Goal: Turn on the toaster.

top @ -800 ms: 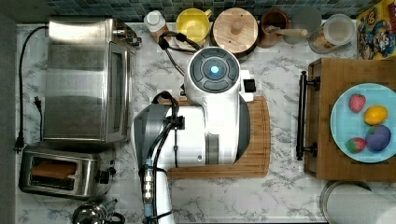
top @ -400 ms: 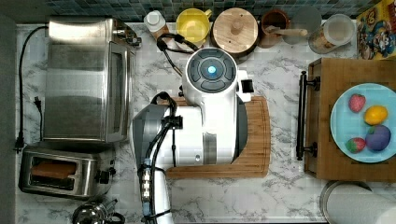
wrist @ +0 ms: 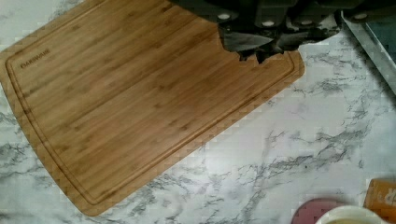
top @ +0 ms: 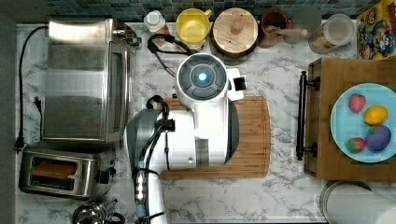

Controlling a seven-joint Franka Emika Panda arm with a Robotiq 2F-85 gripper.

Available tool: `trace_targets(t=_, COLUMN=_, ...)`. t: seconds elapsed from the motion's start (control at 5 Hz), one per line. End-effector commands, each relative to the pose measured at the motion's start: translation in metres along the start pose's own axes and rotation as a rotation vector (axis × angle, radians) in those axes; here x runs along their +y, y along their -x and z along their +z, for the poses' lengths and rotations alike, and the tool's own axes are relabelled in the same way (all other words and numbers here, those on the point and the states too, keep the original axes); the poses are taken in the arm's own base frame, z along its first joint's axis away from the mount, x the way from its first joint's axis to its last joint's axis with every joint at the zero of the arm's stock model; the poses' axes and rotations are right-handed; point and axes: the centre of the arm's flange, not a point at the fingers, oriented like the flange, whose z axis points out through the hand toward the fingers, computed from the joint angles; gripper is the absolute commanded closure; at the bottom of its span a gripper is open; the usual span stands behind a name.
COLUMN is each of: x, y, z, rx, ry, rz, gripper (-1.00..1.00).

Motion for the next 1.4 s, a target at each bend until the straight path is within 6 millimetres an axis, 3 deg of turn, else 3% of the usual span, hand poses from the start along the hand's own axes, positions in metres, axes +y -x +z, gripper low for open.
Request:
trace_targets(t=0.2, x=-0.053, y=0.111, z=-0.008, rx=-0.033, ry=-0.035, rz=-0.277, gripper=1.0)
trace_targets(t=0.6, x=-0.068, y=0.15, z=0.016, rx=-0.112, ry=-0.015, rz=-0.338, gripper=1.0)
trace_targets(t=0.8, x=-0.073, y=0.188, z=0.021, rx=-0.162, ry=-0.008, rz=-0.352, gripper=1.0)
trace_targets(t=1.2, x=-0.083, y=0.234, z=0.038, rx=-0.211, ry=0.036, rz=-0.443, gripper=1.0)
trace_targets(t=1.4, x=-0.085, y=0.268, z=0.042, rx=-0.209, ry=0.009, rz=-0.521, gripper=1.0)
